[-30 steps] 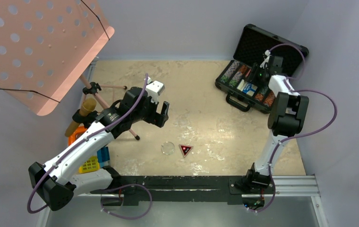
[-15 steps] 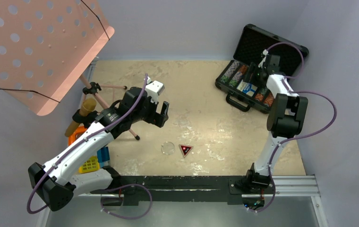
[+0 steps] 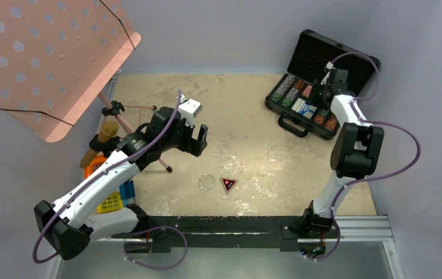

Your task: Pack up texas hold em set

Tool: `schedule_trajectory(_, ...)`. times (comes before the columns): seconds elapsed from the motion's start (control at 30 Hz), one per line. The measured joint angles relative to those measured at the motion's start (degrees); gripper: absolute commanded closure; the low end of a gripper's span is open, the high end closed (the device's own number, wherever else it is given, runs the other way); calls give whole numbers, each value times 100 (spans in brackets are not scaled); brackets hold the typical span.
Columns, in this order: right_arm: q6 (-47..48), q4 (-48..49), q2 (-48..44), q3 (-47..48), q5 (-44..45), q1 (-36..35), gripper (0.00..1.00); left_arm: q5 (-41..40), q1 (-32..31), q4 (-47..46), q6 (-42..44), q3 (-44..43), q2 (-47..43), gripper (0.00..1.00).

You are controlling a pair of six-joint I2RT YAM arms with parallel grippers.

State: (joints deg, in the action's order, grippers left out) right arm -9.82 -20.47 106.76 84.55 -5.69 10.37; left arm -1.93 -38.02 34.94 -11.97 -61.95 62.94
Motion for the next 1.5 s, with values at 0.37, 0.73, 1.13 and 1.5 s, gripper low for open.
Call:
schedule_trajectory(0.37,-22,-120,573,212,-4,-13,55,0,0,0,0,0,-9,2)
schedule_trajectory(0.73,-94,-387,887,706,-2,-15,50,0,0,0,0,0,-46,2)
schedule_trajectory(1.13,-210,-481,555,459,-50,-74,29,173,0,-26,-7,0,-260,1)
schedule_trajectory(1.5,164,-299,-1956,-903,-52,-1766,7,295,-2,76,-76,0,-337,0)
